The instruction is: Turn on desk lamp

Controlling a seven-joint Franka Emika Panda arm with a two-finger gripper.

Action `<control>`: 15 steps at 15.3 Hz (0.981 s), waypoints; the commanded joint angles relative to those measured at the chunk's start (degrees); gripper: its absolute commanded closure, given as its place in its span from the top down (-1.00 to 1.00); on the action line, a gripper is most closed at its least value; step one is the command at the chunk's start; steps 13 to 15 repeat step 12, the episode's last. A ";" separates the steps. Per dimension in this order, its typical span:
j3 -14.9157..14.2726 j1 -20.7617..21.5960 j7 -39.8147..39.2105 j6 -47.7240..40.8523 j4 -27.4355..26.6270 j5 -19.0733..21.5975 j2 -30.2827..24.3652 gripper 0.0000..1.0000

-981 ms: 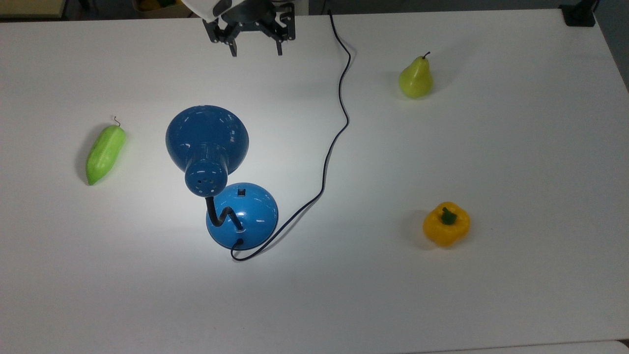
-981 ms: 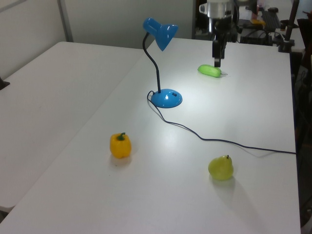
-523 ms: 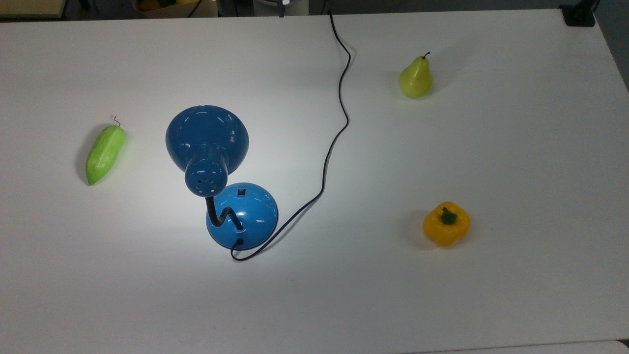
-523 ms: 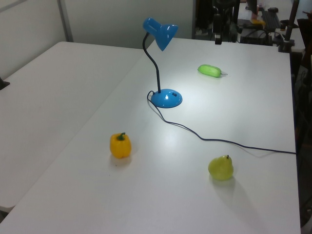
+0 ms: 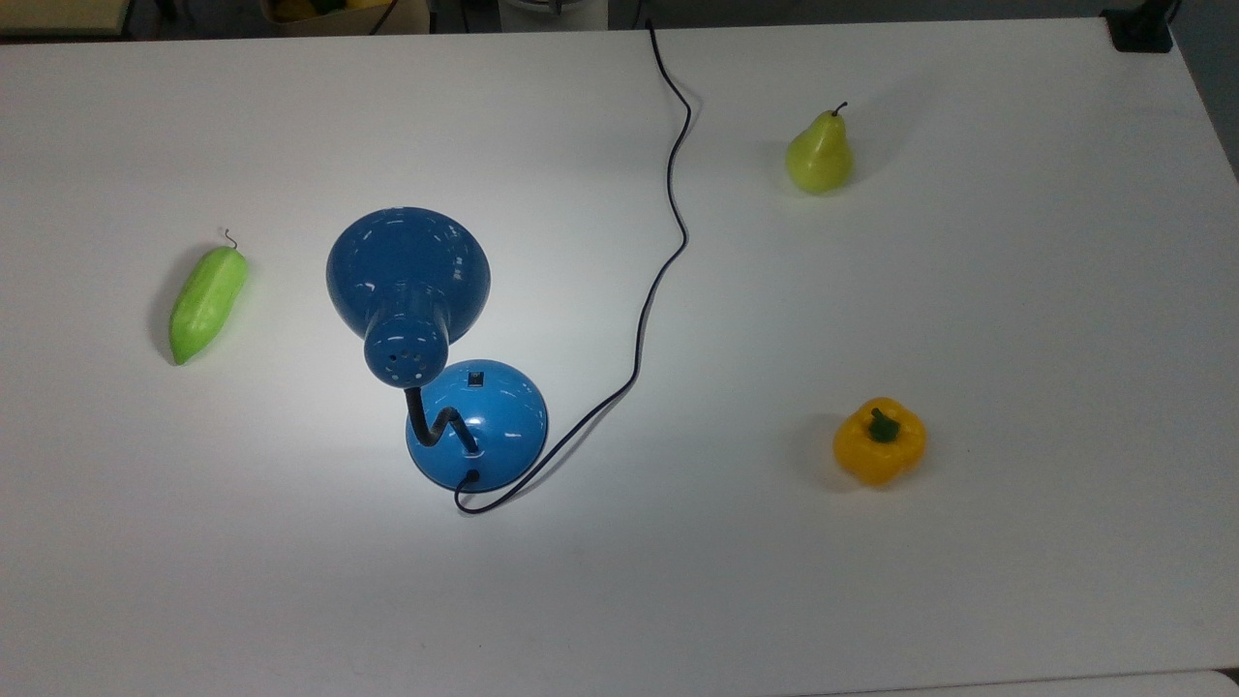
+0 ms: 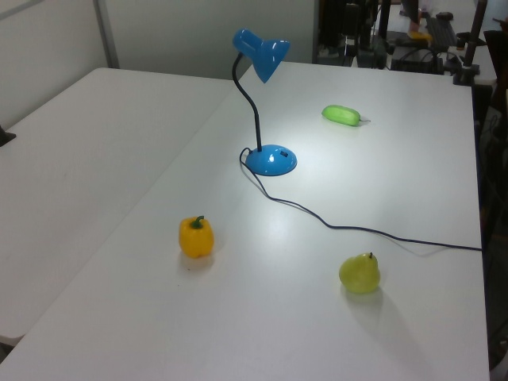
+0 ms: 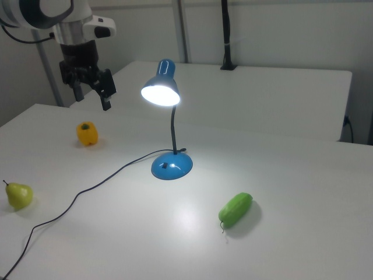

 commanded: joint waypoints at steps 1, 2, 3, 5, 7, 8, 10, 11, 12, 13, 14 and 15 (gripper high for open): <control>-0.61 -0.29 -6.91 5.19 -1.56 0.81 -0.04 1.00; -0.70 -0.37 -8.14 5.81 -1.74 0.81 -0.04 1.00; -0.70 -0.46 -9.29 6.52 -1.74 0.72 0.05 1.00; -0.70 -0.72 -8.78 6.70 -2.35 0.81 -0.21 1.00; -0.70 -0.72 -8.68 6.26 -2.35 0.90 -0.30 1.00; -0.70 -0.55 -8.68 6.26 -2.44 0.90 -0.30 1.00; -0.17 -0.29 -8.51 6.08 -2.44 0.81 -0.39 1.00; -0.08 -0.20 -8.59 6.17 -2.61 0.81 -0.39 1.00; -0.08 -0.20 -8.59 6.17 -2.62 0.81 -0.39 1.00; -0.08 -0.20 -8.59 6.17 -2.62 0.81 -0.39 1.00; -0.08 -0.20 -8.59 6.17 -2.62 0.81 -0.39 1.00; -0.08 -0.20 -8.59 6.17 -2.62 0.81 -0.39 1.00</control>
